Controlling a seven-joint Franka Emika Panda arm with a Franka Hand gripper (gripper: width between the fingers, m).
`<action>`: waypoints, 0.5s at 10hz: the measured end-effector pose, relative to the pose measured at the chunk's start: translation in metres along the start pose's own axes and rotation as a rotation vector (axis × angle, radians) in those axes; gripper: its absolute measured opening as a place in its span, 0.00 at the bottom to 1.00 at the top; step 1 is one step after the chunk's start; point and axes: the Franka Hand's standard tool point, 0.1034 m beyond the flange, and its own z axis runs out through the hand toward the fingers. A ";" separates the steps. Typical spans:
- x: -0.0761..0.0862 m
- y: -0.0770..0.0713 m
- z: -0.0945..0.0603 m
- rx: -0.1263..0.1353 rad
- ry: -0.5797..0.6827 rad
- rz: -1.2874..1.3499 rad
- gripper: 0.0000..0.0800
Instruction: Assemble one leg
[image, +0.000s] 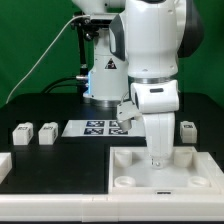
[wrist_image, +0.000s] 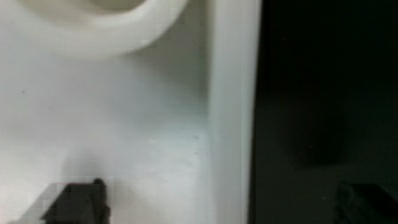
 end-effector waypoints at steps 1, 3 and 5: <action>0.000 0.000 0.000 -0.001 0.000 0.000 0.81; 0.001 0.002 -0.007 -0.011 -0.003 0.012 0.81; 0.009 -0.003 -0.032 -0.040 -0.015 0.072 0.81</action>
Offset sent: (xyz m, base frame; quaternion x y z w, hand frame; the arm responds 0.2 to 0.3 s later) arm -0.0127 -0.0016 0.0356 -0.0201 -0.0563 0.0205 0.9980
